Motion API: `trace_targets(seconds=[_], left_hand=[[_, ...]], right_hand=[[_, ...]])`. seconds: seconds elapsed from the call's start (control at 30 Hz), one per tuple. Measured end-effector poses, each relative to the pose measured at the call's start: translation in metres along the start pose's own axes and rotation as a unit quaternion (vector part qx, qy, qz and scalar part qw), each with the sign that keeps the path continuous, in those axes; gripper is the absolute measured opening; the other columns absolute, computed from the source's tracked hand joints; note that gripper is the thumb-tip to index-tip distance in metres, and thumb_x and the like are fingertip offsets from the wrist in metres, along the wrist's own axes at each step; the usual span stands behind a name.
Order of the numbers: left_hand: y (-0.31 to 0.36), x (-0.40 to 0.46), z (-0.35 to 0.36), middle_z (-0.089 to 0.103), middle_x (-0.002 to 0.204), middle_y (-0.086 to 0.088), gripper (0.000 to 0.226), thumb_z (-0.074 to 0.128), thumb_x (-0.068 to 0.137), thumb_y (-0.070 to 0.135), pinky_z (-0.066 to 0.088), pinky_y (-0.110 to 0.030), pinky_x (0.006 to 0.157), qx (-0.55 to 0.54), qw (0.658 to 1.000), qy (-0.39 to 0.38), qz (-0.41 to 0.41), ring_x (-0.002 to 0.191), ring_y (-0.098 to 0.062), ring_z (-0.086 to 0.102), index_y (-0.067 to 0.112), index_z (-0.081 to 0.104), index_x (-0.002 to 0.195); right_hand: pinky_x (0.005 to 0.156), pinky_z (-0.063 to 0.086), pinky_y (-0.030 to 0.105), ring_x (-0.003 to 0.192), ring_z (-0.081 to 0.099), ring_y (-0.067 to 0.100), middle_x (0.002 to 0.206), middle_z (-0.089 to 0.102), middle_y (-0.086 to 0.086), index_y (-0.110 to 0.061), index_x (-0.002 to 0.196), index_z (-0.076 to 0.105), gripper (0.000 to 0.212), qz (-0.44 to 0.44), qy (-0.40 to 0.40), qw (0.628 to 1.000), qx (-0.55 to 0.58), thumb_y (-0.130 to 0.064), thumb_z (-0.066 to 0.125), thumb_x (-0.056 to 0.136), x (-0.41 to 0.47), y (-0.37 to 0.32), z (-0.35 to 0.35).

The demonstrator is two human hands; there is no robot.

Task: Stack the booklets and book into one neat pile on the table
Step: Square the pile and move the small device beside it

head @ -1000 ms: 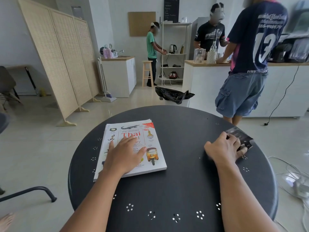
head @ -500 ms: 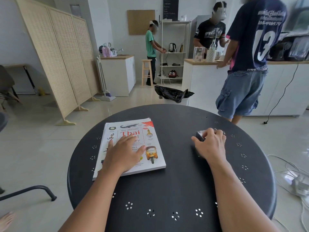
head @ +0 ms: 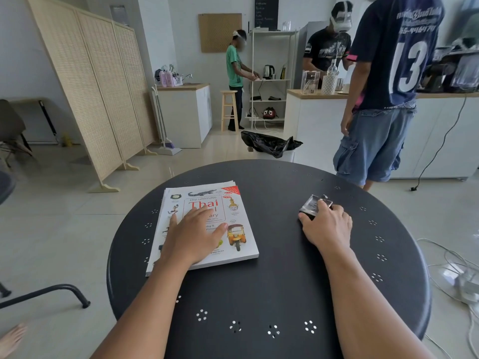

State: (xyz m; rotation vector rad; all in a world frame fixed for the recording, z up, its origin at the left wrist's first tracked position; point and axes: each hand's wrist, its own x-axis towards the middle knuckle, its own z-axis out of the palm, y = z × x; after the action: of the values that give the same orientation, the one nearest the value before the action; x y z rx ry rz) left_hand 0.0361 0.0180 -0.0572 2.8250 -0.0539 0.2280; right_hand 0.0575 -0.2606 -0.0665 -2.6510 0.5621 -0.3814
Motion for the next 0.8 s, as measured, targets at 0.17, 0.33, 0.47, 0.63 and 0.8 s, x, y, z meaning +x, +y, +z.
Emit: trace_targets(seconds=[0.17,0.33,0.47,0.63,0.8], left_hand=[[-0.001,0.001,0.001,0.031,0.16,0.01,0.069,0.035,0.093,0.066,0.005,-0.052,0.123,0.003,1.0,0.002,0.001,0.15,-0.011,0.021,0.028,0.037,0.15],[0.0,0.002,0.001,0.031,0.161,0.011,0.069,0.034,0.093,0.066,0.004,-0.052,0.122,0.007,1.0,0.0,0.002,0.15,-0.011,0.02,0.028,0.037,0.15],[-0.001,0.002,0.001,0.031,0.161,0.011,0.069,0.034,0.093,0.067,0.004,-0.052,0.123,0.007,1.0,0.001,0.002,0.15,-0.011,0.021,0.028,0.037,0.15],[0.0,0.001,0.0,0.031,0.161,0.01,0.069,0.034,0.093,0.067,0.004,-0.051,0.123,0.007,1.0,0.001,0.001,0.15,-0.011,0.02,0.028,0.037,0.15],[0.0,0.001,0.0,0.031,0.161,0.01,0.07,0.035,0.092,0.067,0.005,-0.052,0.123,0.004,1.0,0.002,0.001,0.15,-0.011,0.02,0.028,0.038,0.15]], right_hand=[[0.108,0.034,0.038,0.124,0.049,0.039,0.132,0.061,0.016,-0.012,0.124,0.066,0.04,-0.053,-0.028,0.996,0.071,-0.016,0.058,0.085,-0.003,-0.006,-0.01],[0.111,0.034,0.041,0.13,0.043,0.035,0.138,0.055,0.01,-0.026,0.133,0.062,0.051,-0.032,-0.033,0.994,0.102,-0.048,0.061,0.087,-0.009,-0.014,-0.008],[0.097,0.038,0.041,0.115,0.049,0.035,0.123,0.061,0.013,-0.016,0.128,0.059,0.05,-0.031,0.008,0.996,0.085,-0.037,0.069,0.084,-0.009,-0.016,-0.007],[0.097,0.04,0.038,0.114,0.044,0.033,0.121,0.057,0.014,-0.007,0.12,0.059,0.048,-0.037,-0.003,0.988,0.149,-0.031,0.073,0.081,-0.013,-0.029,-0.004],[0.102,0.04,0.038,0.124,0.04,0.027,0.132,0.05,0.008,-0.012,0.131,0.057,0.062,-0.066,-0.049,0.976,0.199,-0.043,0.077,0.08,-0.031,-0.051,0.005]])
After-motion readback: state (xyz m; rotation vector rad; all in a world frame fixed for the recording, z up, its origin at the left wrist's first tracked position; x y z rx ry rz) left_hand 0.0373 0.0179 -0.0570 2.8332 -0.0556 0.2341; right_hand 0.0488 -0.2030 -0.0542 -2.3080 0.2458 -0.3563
